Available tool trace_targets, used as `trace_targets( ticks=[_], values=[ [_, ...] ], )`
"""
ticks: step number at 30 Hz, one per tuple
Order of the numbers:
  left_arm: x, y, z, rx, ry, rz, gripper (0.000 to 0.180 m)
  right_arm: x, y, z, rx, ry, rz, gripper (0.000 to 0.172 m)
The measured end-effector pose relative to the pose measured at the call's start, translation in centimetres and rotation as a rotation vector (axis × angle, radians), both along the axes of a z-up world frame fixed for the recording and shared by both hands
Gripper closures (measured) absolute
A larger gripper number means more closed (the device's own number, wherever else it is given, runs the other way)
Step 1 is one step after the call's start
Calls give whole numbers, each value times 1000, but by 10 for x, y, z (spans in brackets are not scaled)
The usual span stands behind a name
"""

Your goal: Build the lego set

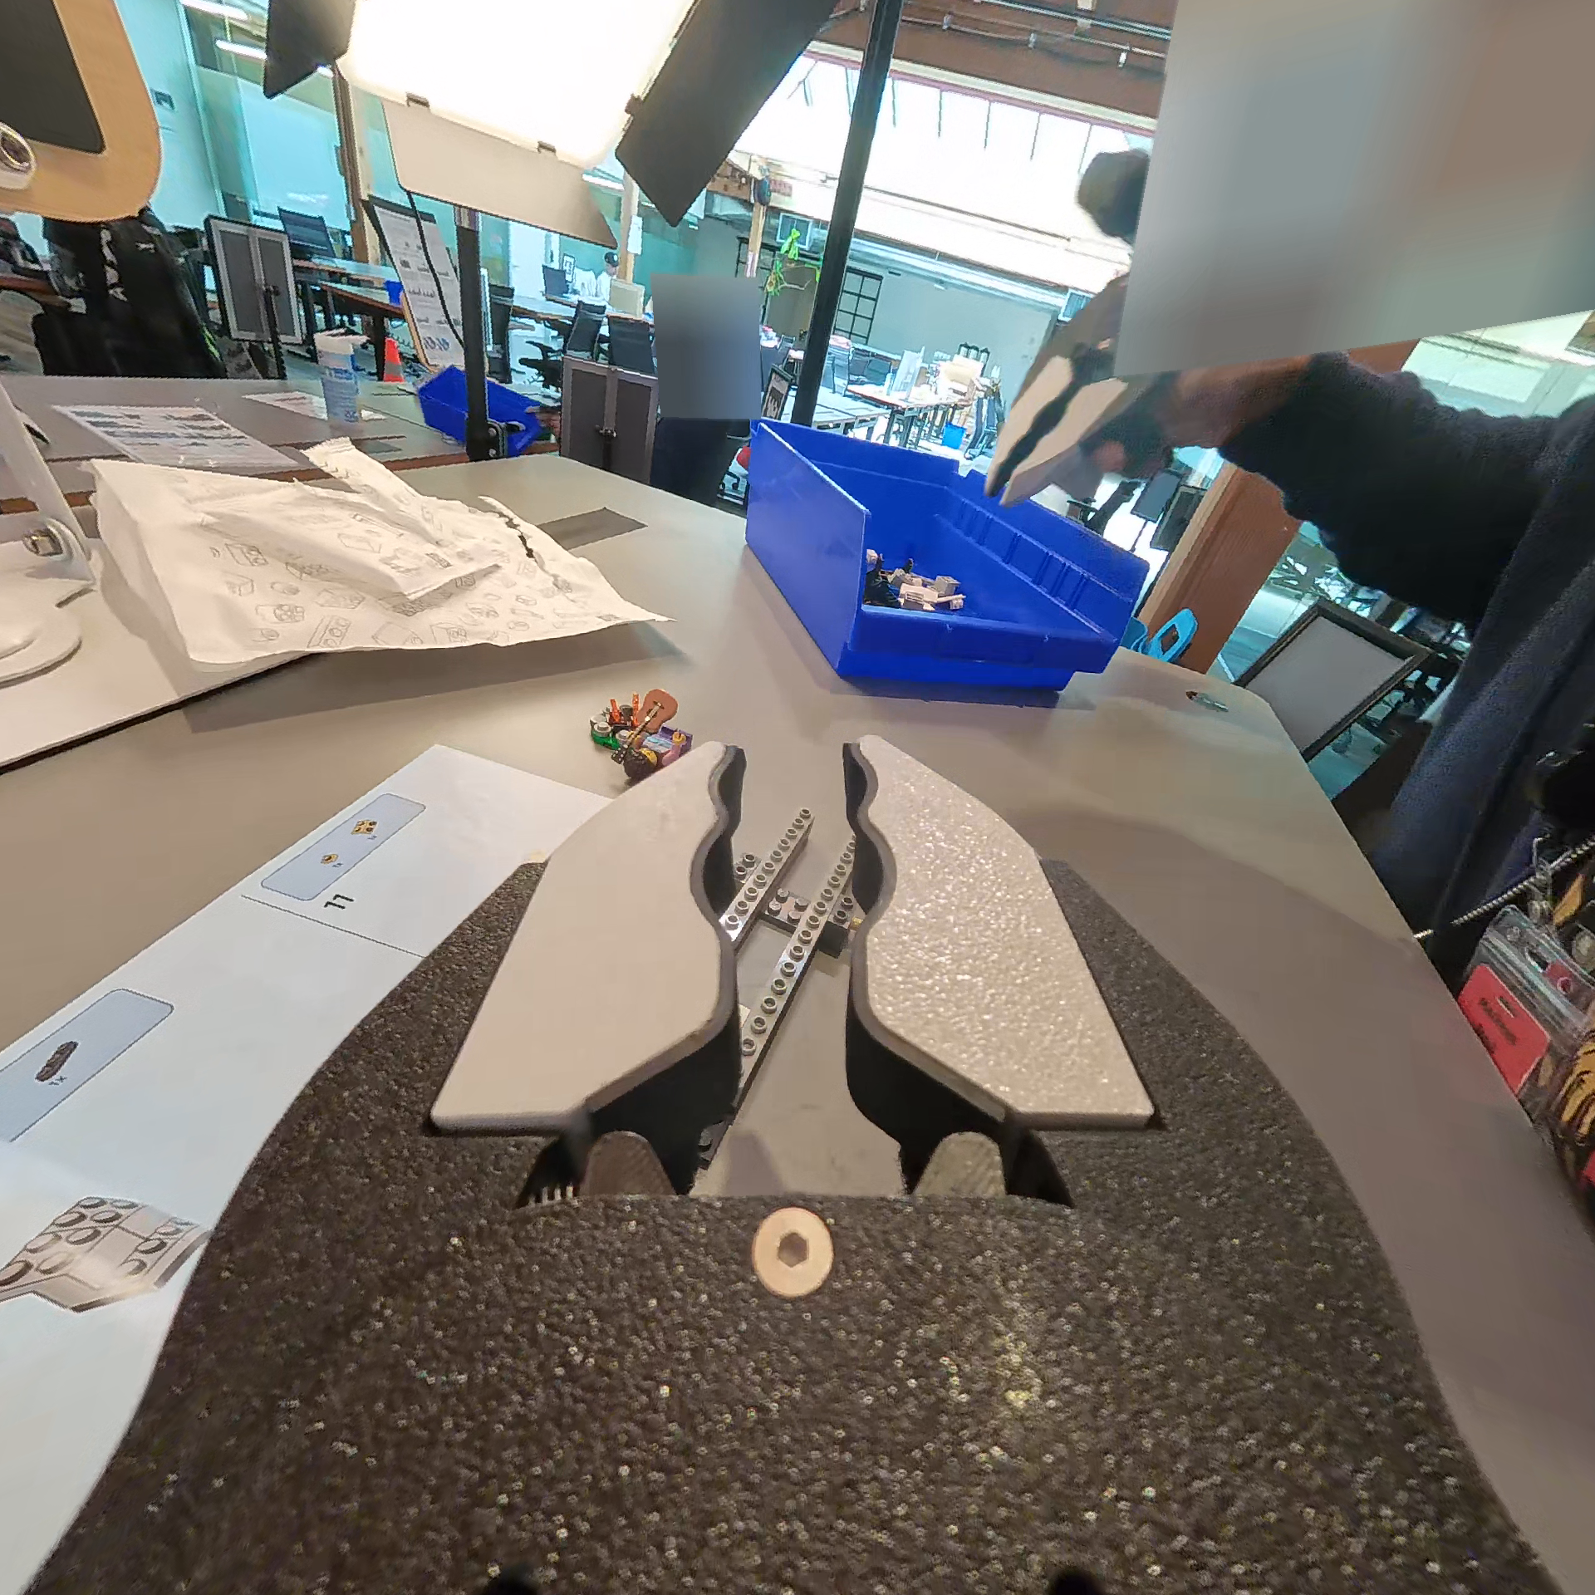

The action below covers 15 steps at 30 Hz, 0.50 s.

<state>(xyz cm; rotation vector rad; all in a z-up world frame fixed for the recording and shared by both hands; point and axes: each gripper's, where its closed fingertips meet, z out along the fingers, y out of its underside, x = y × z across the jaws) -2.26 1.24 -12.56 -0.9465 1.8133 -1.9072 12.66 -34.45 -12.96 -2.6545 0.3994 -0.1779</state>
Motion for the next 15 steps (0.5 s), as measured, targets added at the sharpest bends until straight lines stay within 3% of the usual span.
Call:
trace_targets(
  ticks=[7, 15],
  values=[
    [-2, 8, 7, -27, -48, 49, 158, 5, 8, -71, -301, 199, 122, 154],
    [-5, 11, 11, -44, -81, 61, 158, 14, 4, -94, -394, 202, 103, 152]
  ],
)
